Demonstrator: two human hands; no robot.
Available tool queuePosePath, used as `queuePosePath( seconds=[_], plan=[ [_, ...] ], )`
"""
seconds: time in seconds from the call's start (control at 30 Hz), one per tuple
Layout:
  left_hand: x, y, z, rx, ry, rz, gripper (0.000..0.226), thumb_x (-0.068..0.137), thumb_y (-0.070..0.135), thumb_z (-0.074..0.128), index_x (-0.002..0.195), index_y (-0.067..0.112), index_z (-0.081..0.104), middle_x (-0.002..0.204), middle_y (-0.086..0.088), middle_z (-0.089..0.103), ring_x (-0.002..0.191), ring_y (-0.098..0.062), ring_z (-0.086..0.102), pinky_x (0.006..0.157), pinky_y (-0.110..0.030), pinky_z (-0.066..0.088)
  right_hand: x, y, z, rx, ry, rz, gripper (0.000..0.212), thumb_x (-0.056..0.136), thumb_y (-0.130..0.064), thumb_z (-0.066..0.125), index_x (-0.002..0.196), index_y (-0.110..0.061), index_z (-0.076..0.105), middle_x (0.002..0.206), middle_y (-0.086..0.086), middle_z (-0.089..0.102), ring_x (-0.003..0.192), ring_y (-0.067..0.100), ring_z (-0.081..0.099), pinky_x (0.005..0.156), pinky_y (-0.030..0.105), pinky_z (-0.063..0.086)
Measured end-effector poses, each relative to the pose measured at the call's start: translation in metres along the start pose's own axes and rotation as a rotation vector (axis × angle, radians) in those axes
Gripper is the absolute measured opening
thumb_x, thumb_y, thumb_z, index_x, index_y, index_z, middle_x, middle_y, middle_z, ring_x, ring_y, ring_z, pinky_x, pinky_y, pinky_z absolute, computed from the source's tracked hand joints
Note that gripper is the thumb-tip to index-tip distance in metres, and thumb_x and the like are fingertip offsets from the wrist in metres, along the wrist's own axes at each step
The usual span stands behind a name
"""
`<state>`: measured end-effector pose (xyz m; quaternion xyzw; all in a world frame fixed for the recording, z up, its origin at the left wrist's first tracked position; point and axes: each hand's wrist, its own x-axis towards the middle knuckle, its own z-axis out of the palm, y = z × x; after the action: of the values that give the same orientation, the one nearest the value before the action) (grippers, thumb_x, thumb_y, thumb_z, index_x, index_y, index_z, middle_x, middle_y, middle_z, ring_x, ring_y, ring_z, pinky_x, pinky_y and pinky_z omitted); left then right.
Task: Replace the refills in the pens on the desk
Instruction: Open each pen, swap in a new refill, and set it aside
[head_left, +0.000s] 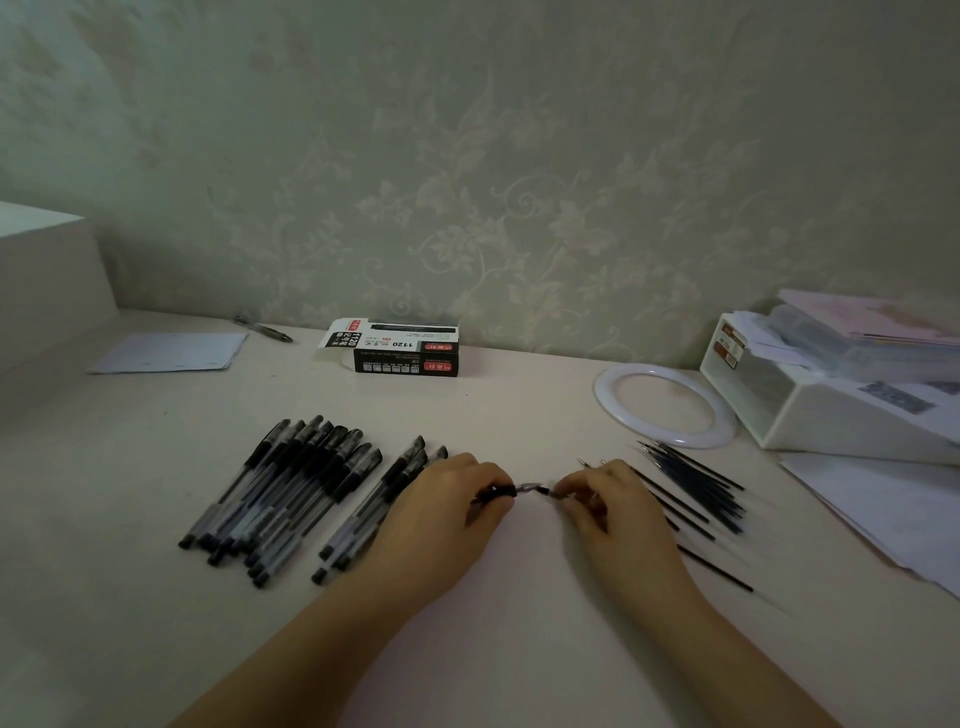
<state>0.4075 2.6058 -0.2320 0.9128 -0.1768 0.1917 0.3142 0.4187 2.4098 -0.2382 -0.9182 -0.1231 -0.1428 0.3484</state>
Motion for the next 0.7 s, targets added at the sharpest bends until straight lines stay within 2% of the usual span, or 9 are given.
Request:
queuePosePath(
  seconds=[0.2, 0.4, 0.5, 0.57, 0.63, 0.7],
  plan=[
    [0.001, -0.004, -0.001, 0.007, 0.006, 0.008, 0.016, 0.093, 0.030, 0.060, 0.105, 0.026, 0.070, 0.087, 0.010, 0.058, 0.081, -0.005, 0.052, 0.077, -0.027, 0.048, 0.001, 0.000, 0.001, -0.026, -0.031, -0.041, 0.020, 0.094, -0.012, 0.059, 0.087, -0.030, 0.058, 0.091, -0.018, 0.047, 0.091, 0.002, 0.047, 0.077, 0.010, 0.036],
    [0.001, -0.005, -0.002, 0.011, 0.008, 0.009, 0.016, 0.092, 0.029, 0.061, 0.105, 0.027, 0.070, 0.086, 0.011, 0.056, 0.080, -0.005, 0.051, 0.076, -0.027, 0.047, -0.001, -0.003, -0.002, 0.086, 0.009, -0.025, 0.015, 0.096, -0.011, 0.056, 0.091, -0.023, 0.063, 0.092, -0.015, 0.059, 0.090, 0.005, 0.054, 0.079, 0.018, 0.043],
    [0.001, -0.005, -0.002, 0.003, -0.008, 0.011, 0.016, 0.092, 0.030, 0.062, 0.105, 0.029, 0.071, 0.086, 0.010, 0.056, 0.080, -0.005, 0.051, 0.076, -0.026, 0.047, -0.003, -0.008, -0.004, 0.158, -0.025, -0.086, 0.014, 0.094, -0.008, 0.057, 0.092, -0.020, 0.066, 0.089, -0.013, 0.065, 0.088, 0.002, 0.058, 0.075, 0.011, 0.044],
    [0.001, -0.003, -0.002, -0.011, -0.043, 0.026, 0.017, 0.092, 0.031, 0.062, 0.106, 0.031, 0.070, 0.088, 0.009, 0.057, 0.083, -0.006, 0.052, 0.076, -0.028, 0.047, -0.003, -0.011, -0.004, 0.184, -0.048, -0.132, 0.015, 0.093, -0.006, 0.059, 0.092, -0.018, 0.068, 0.089, -0.011, 0.067, 0.088, 0.003, 0.061, 0.075, 0.013, 0.046],
    [0.001, -0.002, -0.002, -0.035, -0.074, 0.042, 0.017, 0.092, 0.032, 0.062, 0.107, 0.031, 0.070, 0.089, 0.008, 0.059, 0.084, -0.006, 0.053, 0.077, -0.028, 0.047, -0.004, -0.010, -0.004, 0.232, -0.066, -0.138, 0.014, 0.091, -0.007, 0.063, 0.092, -0.019, 0.069, 0.089, -0.009, 0.069, 0.088, 0.007, 0.065, 0.076, 0.018, 0.050],
    [0.000, -0.001, -0.002, -0.047, -0.081, 0.051, 0.018, 0.092, 0.030, 0.062, 0.107, 0.030, 0.071, 0.089, 0.006, 0.060, 0.084, -0.007, 0.053, 0.077, -0.029, 0.046, -0.004, -0.010, -0.004, 0.305, -0.069, -0.106, 0.012, 0.088, -0.011, 0.069, 0.091, -0.023, 0.071, 0.089, -0.010, 0.070, 0.087, 0.006, 0.067, 0.075, 0.018, 0.052]
  ],
)
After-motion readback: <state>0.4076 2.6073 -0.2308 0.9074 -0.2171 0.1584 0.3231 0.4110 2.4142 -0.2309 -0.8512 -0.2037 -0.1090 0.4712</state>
